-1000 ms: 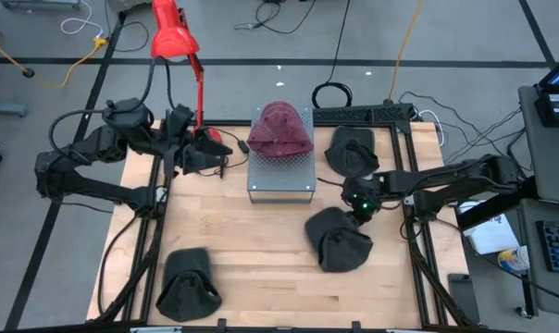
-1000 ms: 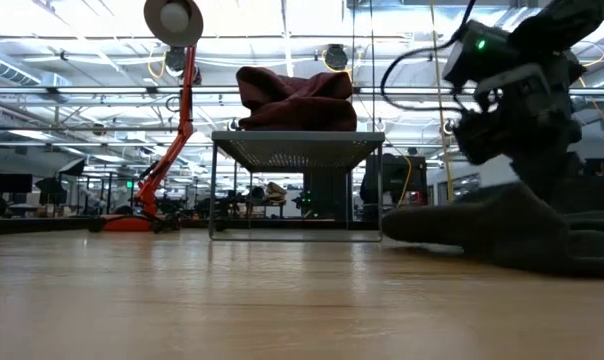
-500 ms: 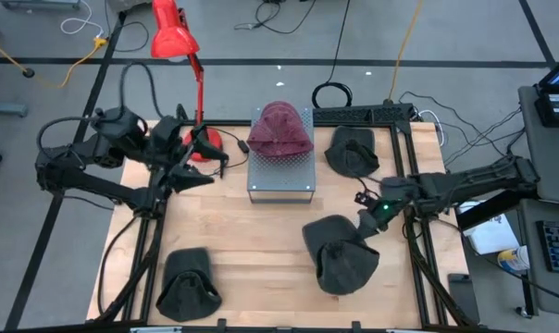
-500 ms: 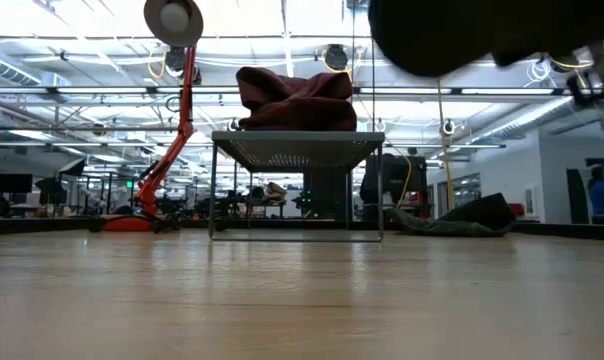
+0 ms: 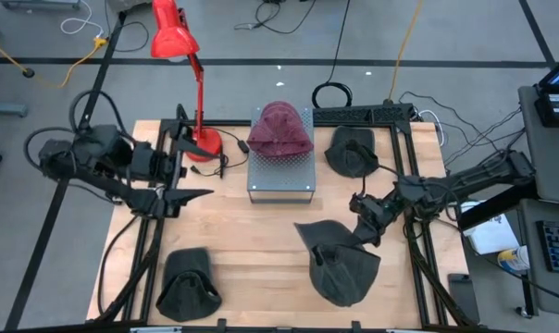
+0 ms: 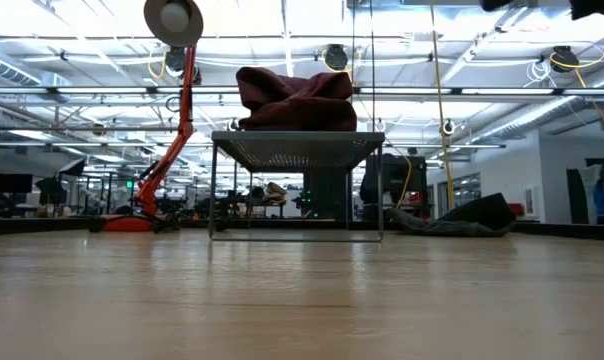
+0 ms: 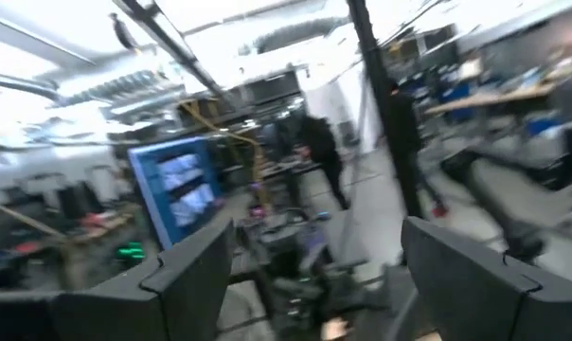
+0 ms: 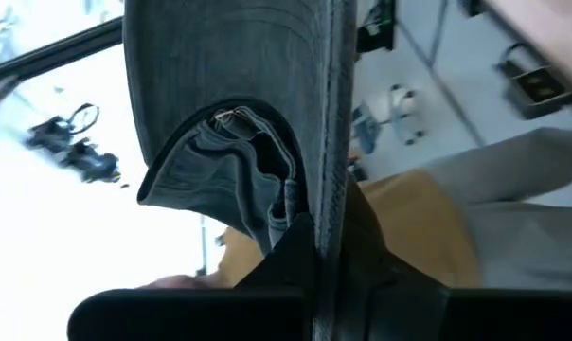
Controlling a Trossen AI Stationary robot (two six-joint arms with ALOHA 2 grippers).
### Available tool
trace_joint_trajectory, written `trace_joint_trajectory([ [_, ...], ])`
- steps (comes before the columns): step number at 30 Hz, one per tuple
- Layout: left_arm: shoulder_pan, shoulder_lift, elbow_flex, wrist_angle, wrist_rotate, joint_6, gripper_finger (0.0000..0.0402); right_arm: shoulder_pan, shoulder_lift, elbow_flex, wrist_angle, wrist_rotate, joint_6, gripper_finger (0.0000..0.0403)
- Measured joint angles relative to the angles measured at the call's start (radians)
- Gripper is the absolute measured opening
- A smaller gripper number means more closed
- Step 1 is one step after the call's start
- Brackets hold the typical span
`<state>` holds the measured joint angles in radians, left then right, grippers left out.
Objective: Pick & Place hat
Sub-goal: Put the middle black cap on the shelf
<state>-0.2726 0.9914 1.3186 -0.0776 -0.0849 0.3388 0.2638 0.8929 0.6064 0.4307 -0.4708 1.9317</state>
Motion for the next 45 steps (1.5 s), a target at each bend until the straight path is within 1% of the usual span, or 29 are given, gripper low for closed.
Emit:
trace_joint_trajectory([
  [3,-0.042,0.011,0.000,-0.003,-0.072,0.077,0.0310,-0.002,0.054,0.013,0.105,-0.003,0.021,0.0004],
  [6,-0.076,0.028,0.000,-0.014,-0.109,0.117,0.0310,-0.015,0.112,0.061,0.152,-0.011,0.014,0.0005],
  [9,-0.093,0.051,0.000,-0.025,-0.133,0.128,0.0310,-0.040,0.176,0.146,0.159,-0.077,-0.035,0.0005],
  [12,-0.100,0.081,0.000,-0.032,-0.141,0.106,0.0310,-0.074,0.243,0.255,0.160,-0.154,-0.108,0.0005],
  [17,-0.100,0.129,0.000,-0.023,-0.117,0.047,0.0310,-0.136,0.351,0.441,0.162,-0.258,-0.238,0.0006],
  [22,-0.105,0.181,0.000,0.028,-0.098,0.017,0.0310,-0.184,0.441,0.568,0.156,-0.342,-0.319,0.0006],
  [27,-0.112,0.225,0.000,0.109,-0.098,0.022,0.0310,-0.207,0.512,0.617,0.154,-0.424,-0.329,0.0006],
  [31,-0.121,0.255,0.000,0.138,-0.098,0.022,0.0310,-0.218,0.546,0.619,0.156,-0.462,-0.325,0.0006],
  [36,-0.136,0.279,0.000,0.161,-0.084,0.017,0.0309,-0.220,0.572,0.619,0.163,-0.477,-0.320,0.0006],
  [38,-0.143,0.280,0.000,0.162,-0.061,0.014,0.0300,-0.224,0.576,0.619,0.167,-0.478,-0.321,0.0006],
  [40,-0.148,0.279,0.000,0.164,-0.050,0.000,0.0277,-0.228,0.576,0.619,0.168,-0.477,-0.321,0.0006],
  [45,-0.149,0.279,0.000,0.172,-0.041,-0.014,0.0185,-0.241,0.576,0.619,0.171,-0.473,-0.321,0.0006],
])
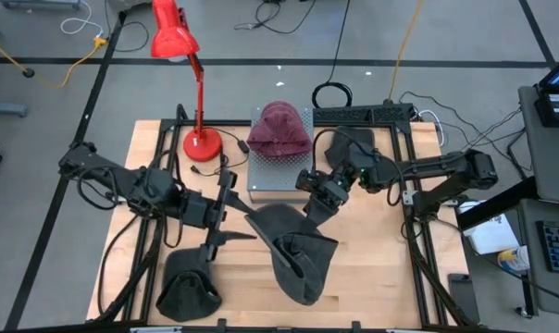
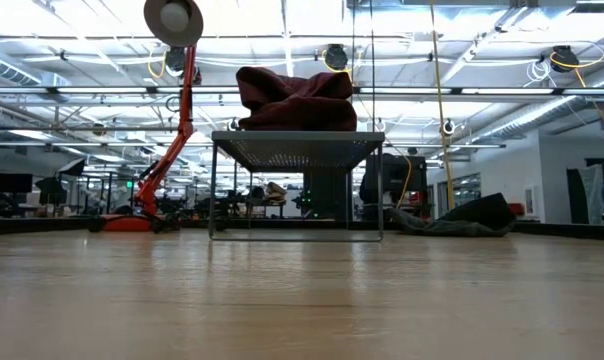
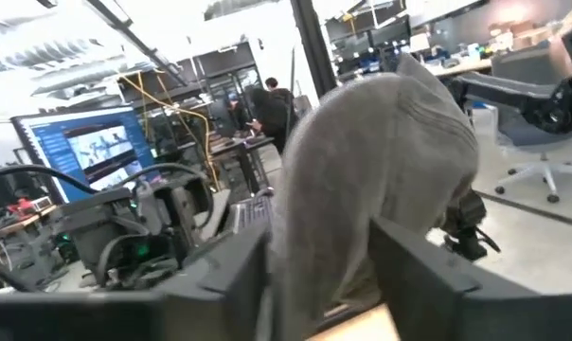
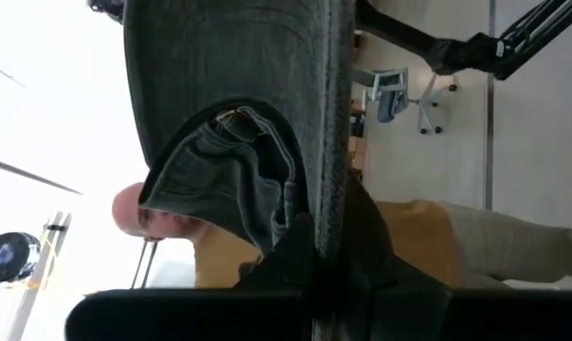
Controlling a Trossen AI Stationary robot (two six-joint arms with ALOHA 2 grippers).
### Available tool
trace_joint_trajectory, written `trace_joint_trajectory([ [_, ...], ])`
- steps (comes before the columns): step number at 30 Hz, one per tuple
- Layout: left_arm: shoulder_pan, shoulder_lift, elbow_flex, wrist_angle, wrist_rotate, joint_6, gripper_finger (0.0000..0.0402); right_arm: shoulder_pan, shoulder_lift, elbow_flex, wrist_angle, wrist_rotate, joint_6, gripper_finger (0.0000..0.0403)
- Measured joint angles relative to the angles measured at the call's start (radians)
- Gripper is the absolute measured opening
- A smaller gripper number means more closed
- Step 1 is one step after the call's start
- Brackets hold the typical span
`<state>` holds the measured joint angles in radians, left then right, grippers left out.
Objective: Pick & Place hat
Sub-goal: Put the middle black cap on the shelf
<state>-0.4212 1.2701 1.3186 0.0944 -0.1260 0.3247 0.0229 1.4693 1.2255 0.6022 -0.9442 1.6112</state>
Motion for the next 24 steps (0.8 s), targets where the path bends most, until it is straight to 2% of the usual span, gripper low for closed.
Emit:
trace_joint_trajectory([
  [5,0.002,0.000,0.000,0.016,0.038,-0.023,0.0084,-0.010,0.000,0.000,0.000,0.006,-0.001,0.0008],
  [9,-0.001,0.000,0.000,0.011,0.071,-0.030,0.0016,-0.020,0.000,0.000,0.003,0.037,-0.042,0.0024],
  [13,0.003,-0.009,0.000,0.011,0.048,-0.090,0.0014,-0.023,-0.003,0.000,0.003,0.110,-0.115,0.0054],
  [24,0.010,-0.117,0.000,-0.070,0.034,-0.239,0.0008,-0.118,-0.050,0.000,-0.002,0.106,-0.298,0.0162],
])
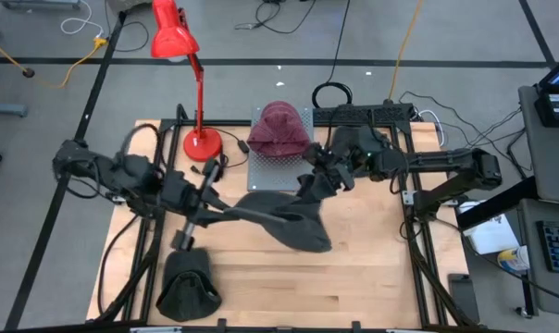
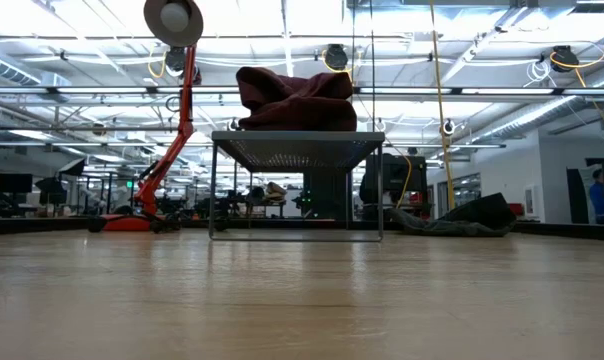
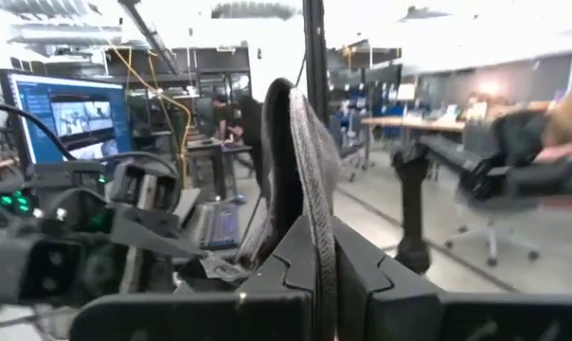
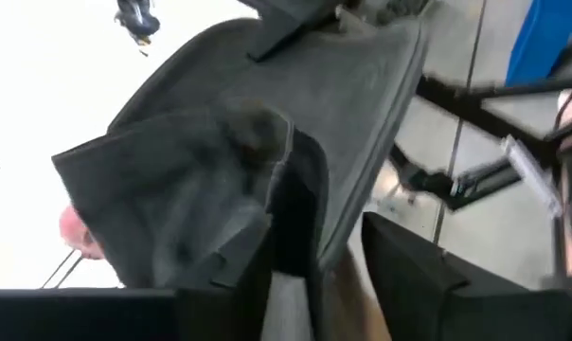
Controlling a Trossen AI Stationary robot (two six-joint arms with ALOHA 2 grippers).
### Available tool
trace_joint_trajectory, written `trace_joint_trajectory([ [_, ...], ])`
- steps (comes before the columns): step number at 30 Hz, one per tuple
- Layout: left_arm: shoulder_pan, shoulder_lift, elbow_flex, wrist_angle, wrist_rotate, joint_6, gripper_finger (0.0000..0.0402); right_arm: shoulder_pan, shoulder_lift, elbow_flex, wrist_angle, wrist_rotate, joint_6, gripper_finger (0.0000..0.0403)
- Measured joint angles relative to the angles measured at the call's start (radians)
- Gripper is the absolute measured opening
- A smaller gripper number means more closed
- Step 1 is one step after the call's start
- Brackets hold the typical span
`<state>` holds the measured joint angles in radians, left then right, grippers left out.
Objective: Pick & Place hat
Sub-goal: Put the middle black cap on the shelf
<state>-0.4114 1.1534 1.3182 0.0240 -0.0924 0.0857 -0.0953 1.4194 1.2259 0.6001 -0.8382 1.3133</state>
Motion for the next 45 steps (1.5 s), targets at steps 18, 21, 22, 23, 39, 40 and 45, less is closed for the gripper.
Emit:
trace_joint_trajectory([
  [18,-0.007,-0.140,0.000,0.188,-0.196,-0.284,0.0008,-0.072,-0.018,0.000,0.002,0.138,-0.434,0.0212],
  [21,-0.013,-0.141,0.000,0.254,-0.239,-0.259,0.0008,-0.057,-0.018,0.000,0.002,0.197,-0.529,0.0211],
  [22,-0.018,-0.141,0.000,0.265,-0.254,-0.251,0.0008,-0.052,-0.018,0.000,0.001,0.217,-0.550,0.0211],
  [23,-0.020,-0.140,0.000,0.271,-0.273,-0.243,0.0008,-0.046,-0.018,0.000,0.001,0.234,-0.566,0.0212],
  [39,-0.075,-0.105,-0.219,0.658,-0.436,-0.106,0.0008,0.035,-0.036,-0.071,-0.014,0.331,-0.675,0.0216],
  [40,-0.075,-0.106,-0.257,0.727,-0.435,-0.107,0.0008,0.038,-0.041,-0.089,-0.008,0.332,-0.674,0.0216],
  [45,-0.075,-0.089,-0.432,1.067,-0.439,-0.120,0.0008,0.044,-0.072,-0.216,0.085,0.374,-0.689,0.0213],
])
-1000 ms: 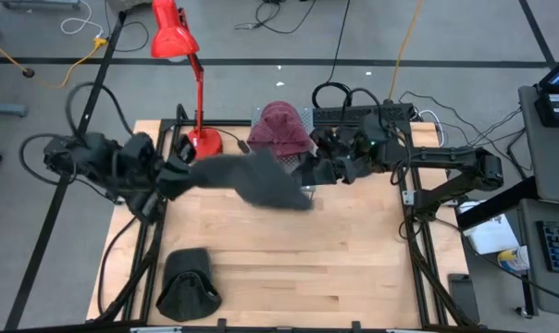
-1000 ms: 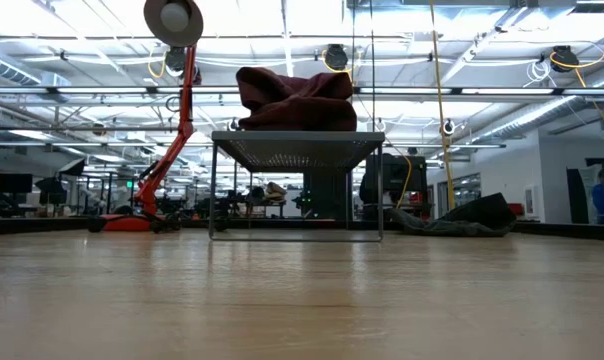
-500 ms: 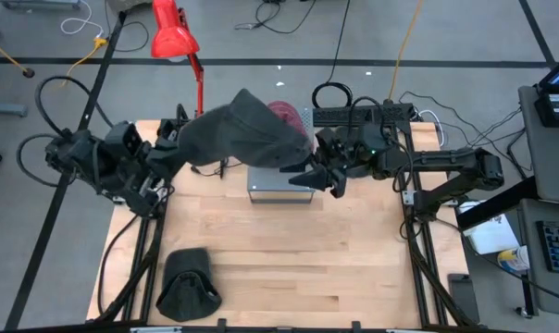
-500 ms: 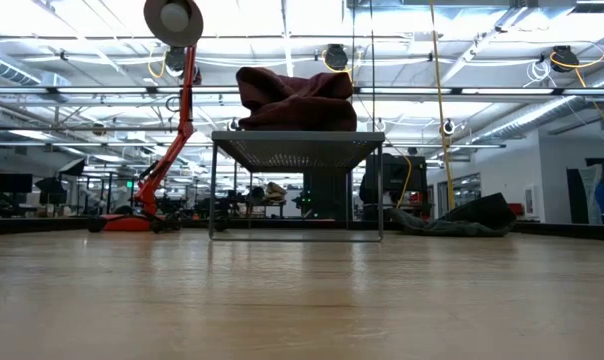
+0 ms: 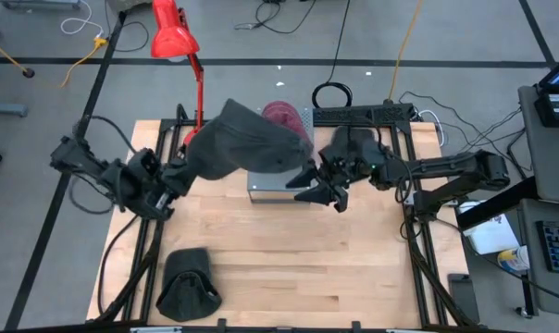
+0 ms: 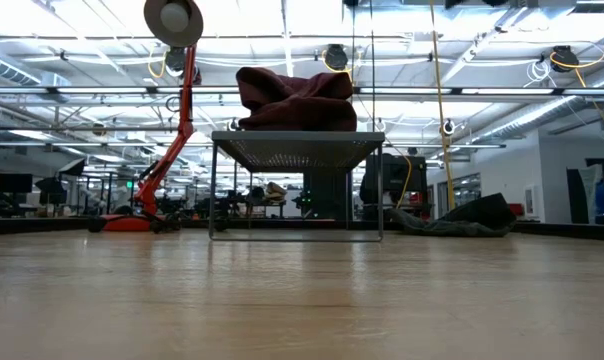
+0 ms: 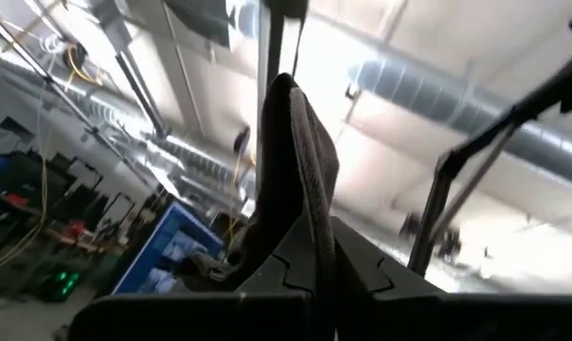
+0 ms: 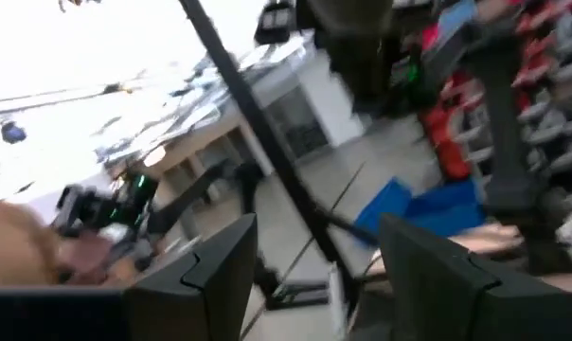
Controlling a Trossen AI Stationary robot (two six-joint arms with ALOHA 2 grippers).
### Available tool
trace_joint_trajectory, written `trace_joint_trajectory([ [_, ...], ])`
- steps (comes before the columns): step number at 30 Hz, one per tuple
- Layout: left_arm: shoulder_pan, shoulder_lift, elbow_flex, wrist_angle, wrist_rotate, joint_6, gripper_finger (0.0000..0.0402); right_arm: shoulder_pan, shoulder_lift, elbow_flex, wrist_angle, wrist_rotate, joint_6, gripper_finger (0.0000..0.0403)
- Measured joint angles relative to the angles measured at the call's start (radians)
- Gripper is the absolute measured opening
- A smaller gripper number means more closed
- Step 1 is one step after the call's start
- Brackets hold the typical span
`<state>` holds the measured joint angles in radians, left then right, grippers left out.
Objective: Pick & Place hat
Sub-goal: Put the middle black cap on the shelf
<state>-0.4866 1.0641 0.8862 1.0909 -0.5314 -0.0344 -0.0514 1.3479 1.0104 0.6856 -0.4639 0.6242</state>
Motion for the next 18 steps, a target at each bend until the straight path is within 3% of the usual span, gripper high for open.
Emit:
trace_joint_trajectory([
  [5,0.000,0.069,-0.111,0.299,-0.005,0.003,0.0008,0.029,-0.033,-0.132,0.152,0.161,-0.099,0.0215],
  [9,0.000,0.152,-0.138,0.449,-0.012,0.013,0.0008,0.056,-0.044,-0.226,0.289,0.247,-0.152,0.0215],
  [18,0.034,0.253,-0.138,0.472,-0.021,-0.109,0.0008,0.074,-0.045,-0.299,0.457,0.339,-0.218,0.0215],
])
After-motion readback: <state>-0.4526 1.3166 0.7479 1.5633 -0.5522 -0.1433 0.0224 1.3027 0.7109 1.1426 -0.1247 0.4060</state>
